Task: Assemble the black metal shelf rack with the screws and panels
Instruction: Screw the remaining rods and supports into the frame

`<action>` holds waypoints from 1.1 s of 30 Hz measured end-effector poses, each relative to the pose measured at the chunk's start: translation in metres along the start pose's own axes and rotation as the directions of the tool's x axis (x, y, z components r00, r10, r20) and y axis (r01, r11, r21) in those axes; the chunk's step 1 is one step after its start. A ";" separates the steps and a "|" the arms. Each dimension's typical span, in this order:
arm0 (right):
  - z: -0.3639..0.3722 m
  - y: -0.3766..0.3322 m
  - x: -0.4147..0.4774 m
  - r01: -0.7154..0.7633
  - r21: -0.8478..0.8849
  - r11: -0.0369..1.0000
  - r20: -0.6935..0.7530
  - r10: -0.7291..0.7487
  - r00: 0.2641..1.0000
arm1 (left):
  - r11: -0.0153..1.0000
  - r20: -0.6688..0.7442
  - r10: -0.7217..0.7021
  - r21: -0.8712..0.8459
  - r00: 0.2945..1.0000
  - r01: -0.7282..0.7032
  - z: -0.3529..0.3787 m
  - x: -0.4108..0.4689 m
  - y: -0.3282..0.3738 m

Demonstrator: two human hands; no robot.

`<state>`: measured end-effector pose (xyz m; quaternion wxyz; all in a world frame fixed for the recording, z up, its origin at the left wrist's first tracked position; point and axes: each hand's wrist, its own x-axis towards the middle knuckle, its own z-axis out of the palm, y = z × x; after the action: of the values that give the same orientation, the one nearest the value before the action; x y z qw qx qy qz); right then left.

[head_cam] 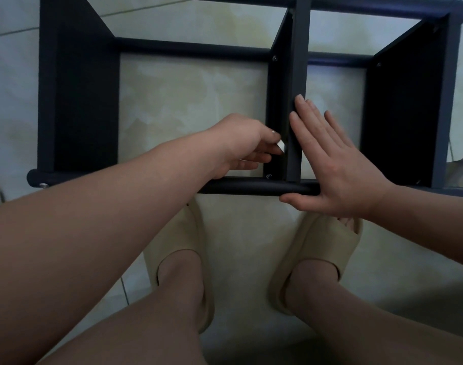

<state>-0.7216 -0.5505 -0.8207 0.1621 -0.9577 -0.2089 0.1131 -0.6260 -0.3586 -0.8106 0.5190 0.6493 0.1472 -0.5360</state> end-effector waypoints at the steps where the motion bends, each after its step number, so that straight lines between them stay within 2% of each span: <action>1: 0.000 0.000 0.000 0.001 0.003 1.000 -0.003 -0.001 1.000 | 1.000 0.002 -0.012 -0.020 1.000 0.012 0.001 0.000 0.000; 12: 0.000 0.000 0.000 0.001 0.000 1.000 -0.002 -0.001 1.000 | 0.991 0.076 -0.079 -0.100 0.994 0.087 0.001 0.003 -0.003; 33: 0.000 0.000 0.000 0.007 0.002 1.000 -0.009 -0.007 1.000 | 0.993 0.216 0.020 0.112 0.976 -0.045 -0.016 0.004 -0.010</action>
<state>-0.7212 -0.5502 -0.8210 0.1645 -0.9574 -0.2113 0.1085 -0.6229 -0.3425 -0.8211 0.5020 0.6191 0.0482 -0.6019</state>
